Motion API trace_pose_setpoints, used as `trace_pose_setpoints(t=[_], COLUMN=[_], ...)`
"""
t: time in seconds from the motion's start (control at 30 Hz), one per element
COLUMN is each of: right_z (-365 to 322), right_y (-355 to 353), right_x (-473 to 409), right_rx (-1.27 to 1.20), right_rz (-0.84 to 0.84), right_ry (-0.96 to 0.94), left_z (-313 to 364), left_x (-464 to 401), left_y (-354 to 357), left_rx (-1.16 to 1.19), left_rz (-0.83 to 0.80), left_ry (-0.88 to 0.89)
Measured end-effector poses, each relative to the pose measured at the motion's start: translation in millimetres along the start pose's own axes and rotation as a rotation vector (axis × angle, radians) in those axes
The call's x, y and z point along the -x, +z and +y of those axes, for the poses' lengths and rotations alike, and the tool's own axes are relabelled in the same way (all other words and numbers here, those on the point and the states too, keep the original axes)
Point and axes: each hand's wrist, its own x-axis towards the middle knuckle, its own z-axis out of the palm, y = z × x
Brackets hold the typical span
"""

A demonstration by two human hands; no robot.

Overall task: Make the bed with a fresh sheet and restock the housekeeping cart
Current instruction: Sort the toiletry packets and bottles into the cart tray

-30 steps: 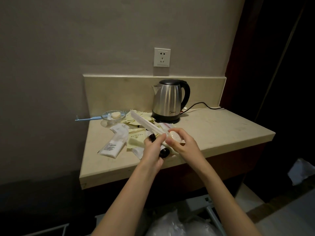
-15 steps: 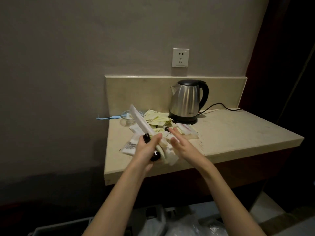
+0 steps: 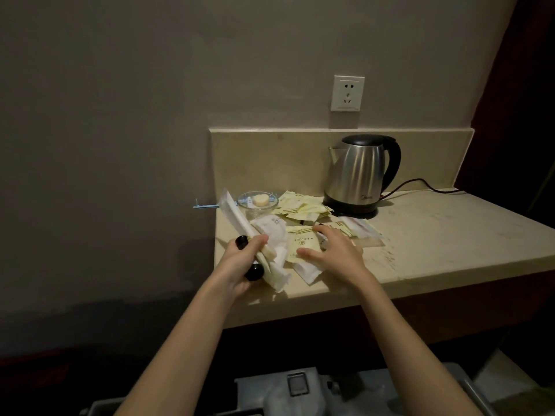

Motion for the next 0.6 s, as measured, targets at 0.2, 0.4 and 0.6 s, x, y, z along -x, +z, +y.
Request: trace_pose_setpoints(t=[0.2,0.4,0.6], right_z=[-9.4,-27.0,-33.4], right_y=[-12.5,-13.4,-5.0], right_x=[8.7,-2.2,-11.9], right_rx=[-0.153,-0.226,-0.259], right_rz=[-0.076,-0.168,-0.235], right_ry=[-0.06,-0.053,0.021], left_z=[-8.6,-14.1,-10.4], left_x=[-2.1,0.8,7.8], left_y=[12.4,16.5,13.9], left_rx=[0.073,0.163,0.215], left_rz=[0.0,-0.019,-0.039], left_ry=[-0.013,-0.051,-0.093])
